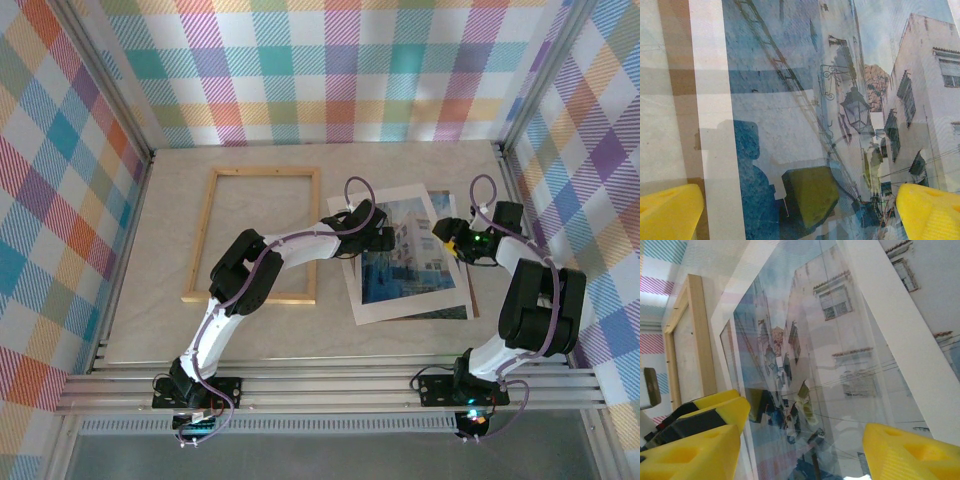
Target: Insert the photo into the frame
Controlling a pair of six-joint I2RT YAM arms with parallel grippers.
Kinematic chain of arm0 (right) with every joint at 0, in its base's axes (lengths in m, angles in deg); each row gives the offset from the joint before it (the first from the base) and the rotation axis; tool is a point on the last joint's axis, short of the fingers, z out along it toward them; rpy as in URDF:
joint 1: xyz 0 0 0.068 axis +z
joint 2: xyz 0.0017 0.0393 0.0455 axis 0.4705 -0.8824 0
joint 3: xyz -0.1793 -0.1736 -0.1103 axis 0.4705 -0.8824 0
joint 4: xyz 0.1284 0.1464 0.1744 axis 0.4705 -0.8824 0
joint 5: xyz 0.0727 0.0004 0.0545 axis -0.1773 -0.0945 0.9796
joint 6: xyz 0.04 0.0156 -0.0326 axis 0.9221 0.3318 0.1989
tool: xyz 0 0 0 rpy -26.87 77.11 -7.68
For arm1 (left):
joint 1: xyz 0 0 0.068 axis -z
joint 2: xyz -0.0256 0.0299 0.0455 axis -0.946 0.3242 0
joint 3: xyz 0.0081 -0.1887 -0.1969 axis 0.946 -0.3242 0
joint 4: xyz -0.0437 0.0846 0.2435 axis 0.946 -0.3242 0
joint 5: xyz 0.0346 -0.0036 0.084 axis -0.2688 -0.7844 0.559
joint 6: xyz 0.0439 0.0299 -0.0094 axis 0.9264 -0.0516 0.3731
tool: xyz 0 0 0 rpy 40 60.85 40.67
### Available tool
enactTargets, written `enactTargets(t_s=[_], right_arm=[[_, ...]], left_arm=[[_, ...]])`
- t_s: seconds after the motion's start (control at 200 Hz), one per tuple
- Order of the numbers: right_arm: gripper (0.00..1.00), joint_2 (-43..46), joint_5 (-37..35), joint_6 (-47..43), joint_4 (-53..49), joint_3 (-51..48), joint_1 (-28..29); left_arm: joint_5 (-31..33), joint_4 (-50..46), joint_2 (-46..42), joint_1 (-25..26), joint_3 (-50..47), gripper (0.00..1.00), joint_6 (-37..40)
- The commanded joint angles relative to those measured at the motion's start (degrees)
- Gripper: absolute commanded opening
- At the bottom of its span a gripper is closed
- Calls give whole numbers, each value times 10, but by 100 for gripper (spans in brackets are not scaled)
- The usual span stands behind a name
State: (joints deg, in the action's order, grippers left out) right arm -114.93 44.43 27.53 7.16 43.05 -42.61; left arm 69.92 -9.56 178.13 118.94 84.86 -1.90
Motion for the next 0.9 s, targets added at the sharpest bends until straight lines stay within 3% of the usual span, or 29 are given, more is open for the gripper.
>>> enactTargets(t_s=[0.0,0.165,0.51,0.775,0.895], right_arm=[[65,-25,-7,-32,-40,17,8],[66,-43,-36,-54,-65,37,8],[66,-48,36,-32,-47,15,23],[68,-10,4,53,-26,-29,35],[69,-8,-33,36,-55,-18,63]], left_arm=[[-24,-37,30,2,-3,100,-10],[-25,-34,30,2,-2,100,-9],[-31,-34,35,2,6,100,-6],[-32,-28,31,3,1,100,-9],[-35,-23,32,5,2,100,-10]])
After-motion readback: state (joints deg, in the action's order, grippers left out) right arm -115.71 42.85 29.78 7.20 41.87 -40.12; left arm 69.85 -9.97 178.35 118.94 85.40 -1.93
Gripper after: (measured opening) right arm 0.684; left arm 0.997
